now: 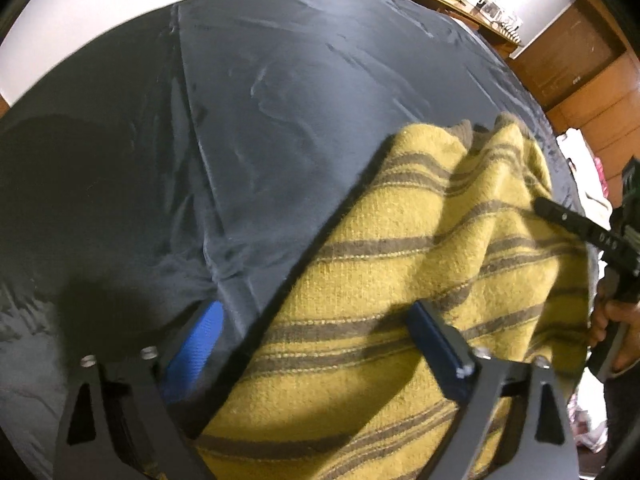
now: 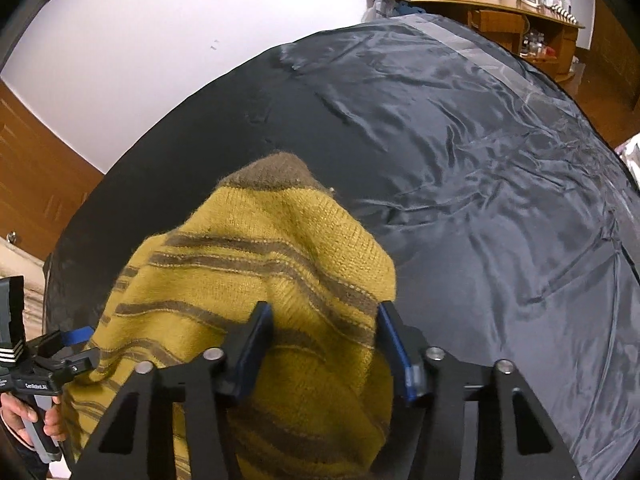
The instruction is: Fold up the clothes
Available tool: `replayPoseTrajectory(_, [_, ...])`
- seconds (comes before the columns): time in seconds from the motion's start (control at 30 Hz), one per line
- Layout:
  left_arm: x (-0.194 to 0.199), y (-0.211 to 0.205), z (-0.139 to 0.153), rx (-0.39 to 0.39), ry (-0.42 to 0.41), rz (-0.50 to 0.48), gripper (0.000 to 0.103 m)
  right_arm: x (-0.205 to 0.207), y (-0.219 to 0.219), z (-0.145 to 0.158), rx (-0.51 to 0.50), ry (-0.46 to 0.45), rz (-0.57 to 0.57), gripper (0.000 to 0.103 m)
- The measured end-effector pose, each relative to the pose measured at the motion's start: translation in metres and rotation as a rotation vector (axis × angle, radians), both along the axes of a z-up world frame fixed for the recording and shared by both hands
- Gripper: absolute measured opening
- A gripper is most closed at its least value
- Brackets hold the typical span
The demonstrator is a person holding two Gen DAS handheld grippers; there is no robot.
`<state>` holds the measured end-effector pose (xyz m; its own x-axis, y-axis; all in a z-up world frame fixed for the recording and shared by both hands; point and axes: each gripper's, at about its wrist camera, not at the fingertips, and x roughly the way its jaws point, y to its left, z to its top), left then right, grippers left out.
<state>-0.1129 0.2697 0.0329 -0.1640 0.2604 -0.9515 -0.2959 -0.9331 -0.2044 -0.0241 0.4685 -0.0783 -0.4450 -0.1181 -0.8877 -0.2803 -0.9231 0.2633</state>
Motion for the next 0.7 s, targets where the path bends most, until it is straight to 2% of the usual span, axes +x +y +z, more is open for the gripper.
replayPoseTrajectory(0.07, [0.005, 0.005, 0.003, -0.013, 0.01, -0.003, 0.075, 0.002, 0.0, 0.0, -0.006, 0.006, 0.002, 0.044])
replayPoseTrajectory(0.2, [0.014, 0.013, 0.009, -0.03, 0.024, 0.006, 0.055, 0.007, 0.0, 0.005, -0.03, 0.03, 0.006, 0.031])
replayPoseTrajectory(0.27, [0.019, 0.014, 0.014, -0.048, 0.042, 0.02, 0.039, 0.011, -0.001, 0.01, -0.034, 0.053, 0.012, 0.027])
replayPoseTrajectory(0.37, [0.028, 0.011, 0.024, -0.062, 0.072, 0.053, 0.023, 0.02, -0.004, 0.026, -0.032, 0.106, 0.024, 0.024])
replayPoseTrajectory(0.53, [0.049, -0.007, 0.053, -0.034, 0.127, 0.134, 0.01, 0.041, -0.012, 0.062, -0.049, 0.211, 0.076, 0.021])
replayPoseTrajectory(0.7, [0.092, -0.004, 0.076, -0.026, 0.174, 0.148, 0.01, 0.051, -0.029, 0.083, -0.108, 0.266, 0.165, 0.02])
